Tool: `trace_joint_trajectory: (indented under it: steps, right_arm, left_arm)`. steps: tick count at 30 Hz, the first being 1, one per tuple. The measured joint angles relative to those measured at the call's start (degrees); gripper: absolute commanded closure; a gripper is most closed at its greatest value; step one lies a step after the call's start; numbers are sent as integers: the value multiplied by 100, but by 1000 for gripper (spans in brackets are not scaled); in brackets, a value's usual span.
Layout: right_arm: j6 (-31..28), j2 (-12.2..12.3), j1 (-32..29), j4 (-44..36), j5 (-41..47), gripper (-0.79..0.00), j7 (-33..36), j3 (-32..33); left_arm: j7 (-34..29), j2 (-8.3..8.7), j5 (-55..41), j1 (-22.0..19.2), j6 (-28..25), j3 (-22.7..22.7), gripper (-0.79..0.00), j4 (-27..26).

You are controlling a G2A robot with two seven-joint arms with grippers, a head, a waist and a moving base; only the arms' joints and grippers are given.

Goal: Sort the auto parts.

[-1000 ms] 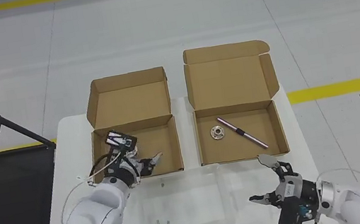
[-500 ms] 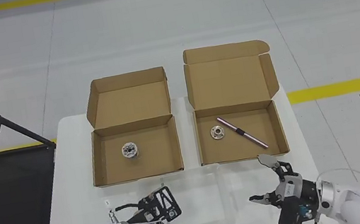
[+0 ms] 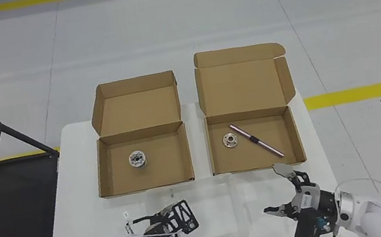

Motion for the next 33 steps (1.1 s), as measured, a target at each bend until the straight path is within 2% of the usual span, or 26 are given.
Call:
trace_joint_trajectory:
  steps: [1, 2, 3, 6, 7, 16, 20, 21, 23, 27, 31, 33]
  right_arm:
    - [0, 0, 0, 0, 0, -785, 0, 0]
    - [0, 0, 0, 0, 0, -785, 0, 0]
    - [0, 0, 0, 0, 0, -785, 0, 0]
    - [0, 0, 0, 0, 0, -785, 0, 0]
    - [0, 0, 0, 0, 0, -785, 0, 0]
    - [0, 0, 0, 0, 0, -785, 0, 0]
    - [0, 0, 0, 0, 0, -785, 0, 0]
    - [0, 0, 0, 0, 0, -785, 0, 0]
    - [0, 0, 0, 0, 0, -785, 0, 0]
    - [0, 0, 0, 0, 0, -785, 0, 0]
    - [0, 0, 0, 0, 0, -785, 0, 0]
    - [0, 0, 0, 0, 0, -785, 0, 0]
  left_arm:
    - [-58, -1, 29, -35, 19, 75, -382, 56]
    - [-96, -1, 70, -64, 39, 148, -360, 101]
    - [-124, 0, 125, -95, 61, 238, -369, 153]
    - [-182, 9, 265, -157, 123, 423, -514, 287]
    - [-199, 14, 299, -175, 141, 468, -533, 328]
    - [-368, 116, 514, -381, 310, 865, -523, 814]
    - [-398, 171, 583, -508, 340, 1052, -443, 1044]
    - [-410, 184, 591, -551, 352, 1101, -391, 1107]
    - [-430, 199, 574, -617, 371, 1164, -382, 1196]
    - [-462, 216, 469, -774, 404, 1287, -391, 1356]
    - [-488, 235, 496, -922, 430, 1475, -499, 1534]
    - [-465, 256, 557, -1002, 406, 1606, -493, 1624]
